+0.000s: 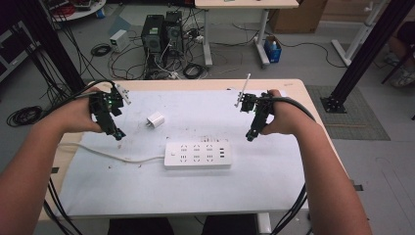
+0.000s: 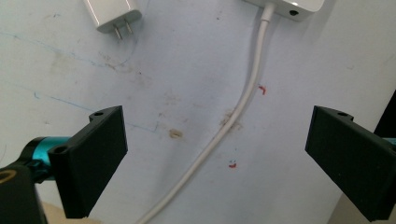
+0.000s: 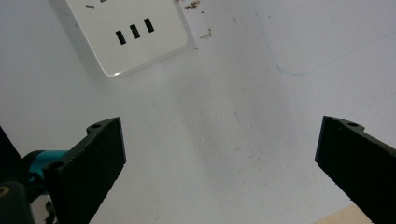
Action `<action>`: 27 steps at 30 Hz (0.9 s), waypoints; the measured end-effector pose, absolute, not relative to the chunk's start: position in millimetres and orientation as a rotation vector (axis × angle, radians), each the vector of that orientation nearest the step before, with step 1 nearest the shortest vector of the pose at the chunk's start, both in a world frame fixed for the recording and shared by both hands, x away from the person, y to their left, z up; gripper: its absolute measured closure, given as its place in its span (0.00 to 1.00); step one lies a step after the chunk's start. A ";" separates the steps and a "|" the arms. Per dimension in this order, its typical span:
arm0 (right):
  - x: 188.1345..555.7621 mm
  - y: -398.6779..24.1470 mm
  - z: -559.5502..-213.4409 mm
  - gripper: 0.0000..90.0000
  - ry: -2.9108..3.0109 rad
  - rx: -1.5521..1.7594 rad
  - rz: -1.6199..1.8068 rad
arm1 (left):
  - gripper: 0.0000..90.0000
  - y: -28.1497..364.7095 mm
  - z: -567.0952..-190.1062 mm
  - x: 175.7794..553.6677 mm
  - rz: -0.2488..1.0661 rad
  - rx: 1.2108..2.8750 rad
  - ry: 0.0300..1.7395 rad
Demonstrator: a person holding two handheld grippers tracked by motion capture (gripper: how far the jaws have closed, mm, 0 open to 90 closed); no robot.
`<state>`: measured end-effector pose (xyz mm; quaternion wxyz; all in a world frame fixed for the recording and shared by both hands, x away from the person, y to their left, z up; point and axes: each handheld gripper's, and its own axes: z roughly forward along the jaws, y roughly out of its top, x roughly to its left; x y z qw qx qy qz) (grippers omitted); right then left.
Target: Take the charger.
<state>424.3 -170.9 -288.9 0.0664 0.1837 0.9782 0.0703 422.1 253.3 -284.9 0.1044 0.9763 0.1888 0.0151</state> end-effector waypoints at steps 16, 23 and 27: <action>418.7 -175.8 -291.0 0.01 2.931 0.547 0.221 | 0.06 246.5 -310.7 434.8 0.120 2.766 0.743; 417.9 -179.0 -293.3 0.01 2.926 0.554 0.227 | 0.06 242.3 -333.7 447.1 0.147 2.644 0.887; 419.0 -179.3 -294.8 0.01 2.930 0.549 0.222 | 0.06 240.4 -345.0 452.8 0.159 2.624 0.927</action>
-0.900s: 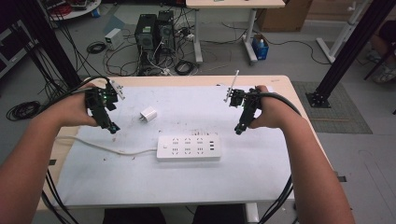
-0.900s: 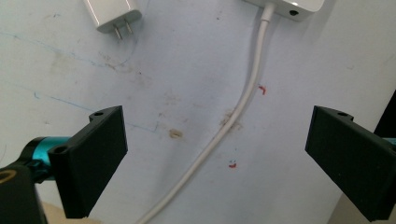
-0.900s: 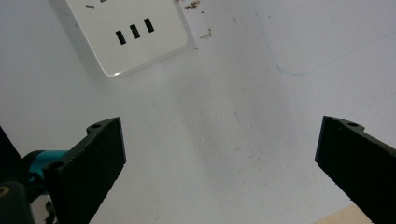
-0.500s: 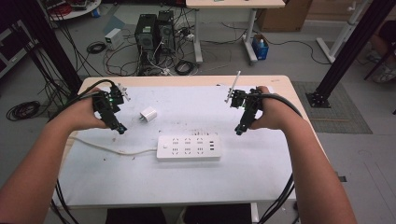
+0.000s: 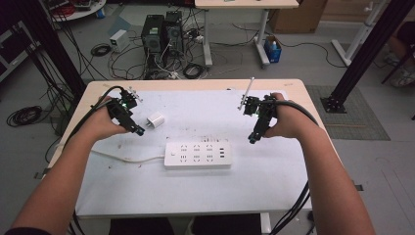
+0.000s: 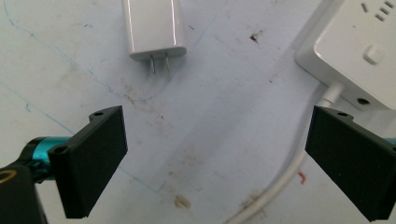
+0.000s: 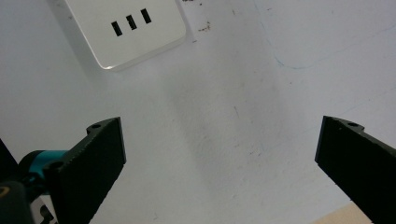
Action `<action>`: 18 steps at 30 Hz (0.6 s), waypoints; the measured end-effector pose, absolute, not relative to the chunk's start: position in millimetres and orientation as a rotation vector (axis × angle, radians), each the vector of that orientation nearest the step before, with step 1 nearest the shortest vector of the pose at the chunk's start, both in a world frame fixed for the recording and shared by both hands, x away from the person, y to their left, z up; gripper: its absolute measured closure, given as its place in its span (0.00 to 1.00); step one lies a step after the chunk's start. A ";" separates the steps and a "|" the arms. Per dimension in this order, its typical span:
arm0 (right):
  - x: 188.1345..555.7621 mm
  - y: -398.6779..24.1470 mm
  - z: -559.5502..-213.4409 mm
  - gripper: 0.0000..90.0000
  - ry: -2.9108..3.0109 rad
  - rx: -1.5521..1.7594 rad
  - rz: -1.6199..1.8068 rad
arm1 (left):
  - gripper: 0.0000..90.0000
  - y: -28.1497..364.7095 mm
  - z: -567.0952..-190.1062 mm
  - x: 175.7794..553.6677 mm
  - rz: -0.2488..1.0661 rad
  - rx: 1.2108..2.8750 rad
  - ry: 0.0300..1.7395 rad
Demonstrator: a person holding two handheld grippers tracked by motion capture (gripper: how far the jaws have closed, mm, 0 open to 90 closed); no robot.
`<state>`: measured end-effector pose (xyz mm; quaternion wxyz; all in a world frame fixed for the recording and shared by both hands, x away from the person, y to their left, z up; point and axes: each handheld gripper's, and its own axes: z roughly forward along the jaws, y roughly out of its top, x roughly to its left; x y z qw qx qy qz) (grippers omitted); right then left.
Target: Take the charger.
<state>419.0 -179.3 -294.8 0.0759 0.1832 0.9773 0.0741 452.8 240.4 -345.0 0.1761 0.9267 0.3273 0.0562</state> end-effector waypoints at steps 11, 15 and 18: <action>421.0 -179.9 -297.6 0.01 2.931 0.554 0.208 | 0.06 230.4 -371.9 471.9 0.283 2.520 1.011; 419.9 -181.4 -297.3 0.01 2.927 0.562 0.212 | 0.06 225.4 -382.5 481.2 0.302 2.469 1.030; 420.0 -182.3 -296.9 0.01 2.922 0.569 0.211 | 0.06 224.2 -389.4 486.6 0.316 2.439 1.049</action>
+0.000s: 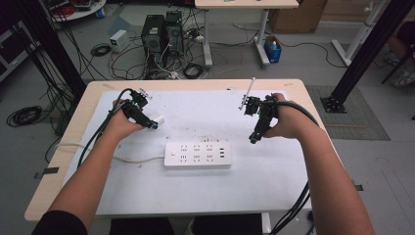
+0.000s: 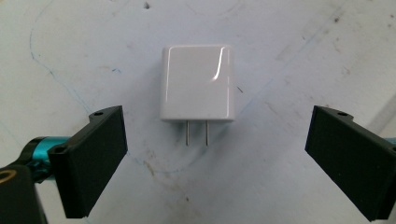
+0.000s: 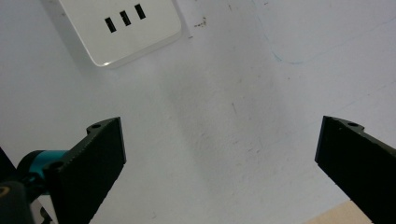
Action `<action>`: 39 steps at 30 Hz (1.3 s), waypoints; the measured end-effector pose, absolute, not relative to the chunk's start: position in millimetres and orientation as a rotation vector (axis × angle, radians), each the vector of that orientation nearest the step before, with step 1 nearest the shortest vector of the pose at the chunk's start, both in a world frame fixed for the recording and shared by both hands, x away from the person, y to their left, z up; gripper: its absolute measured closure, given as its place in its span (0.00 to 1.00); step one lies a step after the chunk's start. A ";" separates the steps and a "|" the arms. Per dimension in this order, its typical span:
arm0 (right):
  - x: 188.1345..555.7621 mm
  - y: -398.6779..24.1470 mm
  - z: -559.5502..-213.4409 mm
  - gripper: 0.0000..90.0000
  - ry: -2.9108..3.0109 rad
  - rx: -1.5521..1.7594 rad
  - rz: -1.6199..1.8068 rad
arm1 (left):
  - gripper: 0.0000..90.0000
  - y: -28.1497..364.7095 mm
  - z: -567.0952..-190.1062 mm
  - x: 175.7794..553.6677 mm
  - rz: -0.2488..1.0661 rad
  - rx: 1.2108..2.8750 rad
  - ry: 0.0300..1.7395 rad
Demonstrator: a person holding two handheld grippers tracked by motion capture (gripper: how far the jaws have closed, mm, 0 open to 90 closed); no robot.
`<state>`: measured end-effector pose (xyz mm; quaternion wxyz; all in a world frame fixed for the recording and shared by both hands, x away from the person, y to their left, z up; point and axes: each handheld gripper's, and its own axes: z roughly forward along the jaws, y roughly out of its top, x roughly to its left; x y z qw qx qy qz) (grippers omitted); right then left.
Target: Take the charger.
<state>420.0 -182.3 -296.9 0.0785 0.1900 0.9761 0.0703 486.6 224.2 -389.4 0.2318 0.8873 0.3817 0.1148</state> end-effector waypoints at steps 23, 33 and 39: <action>423.1 -181.1 -302.8 0.01 2.918 0.593 0.201 | 0.13 221.0 -418.3 503.8 0.325 2.415 1.056; 425.8 -179.9 -304.4 0.01 2.921 0.571 0.204 | 0.23 222.0 -419.8 505.7 0.311 2.405 1.055; 425.0 -180.1 -304.7 0.01 2.919 0.584 0.191 | 0.25 218.4 -423.1 506.2 0.315 2.427 1.056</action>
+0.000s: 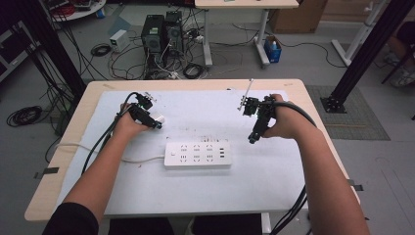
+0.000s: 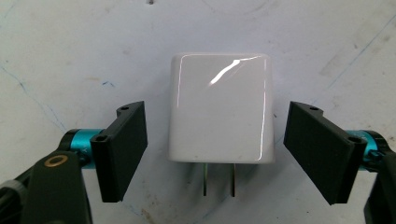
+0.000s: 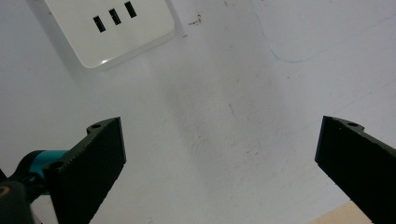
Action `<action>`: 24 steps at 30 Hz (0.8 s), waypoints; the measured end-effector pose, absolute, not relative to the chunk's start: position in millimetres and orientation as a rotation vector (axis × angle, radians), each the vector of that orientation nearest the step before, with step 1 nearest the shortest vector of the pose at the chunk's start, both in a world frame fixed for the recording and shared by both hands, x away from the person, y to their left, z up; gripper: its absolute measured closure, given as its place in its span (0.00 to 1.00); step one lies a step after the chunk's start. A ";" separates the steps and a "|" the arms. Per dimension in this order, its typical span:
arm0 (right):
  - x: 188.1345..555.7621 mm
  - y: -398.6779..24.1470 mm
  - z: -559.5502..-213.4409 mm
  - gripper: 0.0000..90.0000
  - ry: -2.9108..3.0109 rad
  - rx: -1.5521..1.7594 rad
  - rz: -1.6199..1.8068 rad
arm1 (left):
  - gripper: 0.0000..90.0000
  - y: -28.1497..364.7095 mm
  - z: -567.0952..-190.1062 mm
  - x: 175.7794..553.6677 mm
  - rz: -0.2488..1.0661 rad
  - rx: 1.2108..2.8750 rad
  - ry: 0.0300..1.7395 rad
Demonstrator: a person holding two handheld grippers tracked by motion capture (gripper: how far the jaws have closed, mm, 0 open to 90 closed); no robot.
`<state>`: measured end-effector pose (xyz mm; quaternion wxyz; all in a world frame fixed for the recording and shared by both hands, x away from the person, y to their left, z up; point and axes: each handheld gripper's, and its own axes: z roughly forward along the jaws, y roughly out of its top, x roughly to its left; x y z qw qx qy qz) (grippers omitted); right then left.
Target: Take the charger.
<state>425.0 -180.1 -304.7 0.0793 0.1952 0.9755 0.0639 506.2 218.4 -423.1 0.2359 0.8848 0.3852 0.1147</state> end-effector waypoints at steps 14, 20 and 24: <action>426.8 -179.8 -307.7 0.01 2.917 0.585 0.181 | 0.37 214.8 -422.9 505.5 0.325 2.435 1.037; 427.3 -178.6 -308.2 0.01 2.917 0.588 0.182 | 0.40 215.7 -421.8 506.2 0.334 2.440 1.041; 427.6 -178.3 -307.7 0.01 2.914 0.585 0.192 | 0.44 214.5 -422.5 506.3 0.341 2.442 1.036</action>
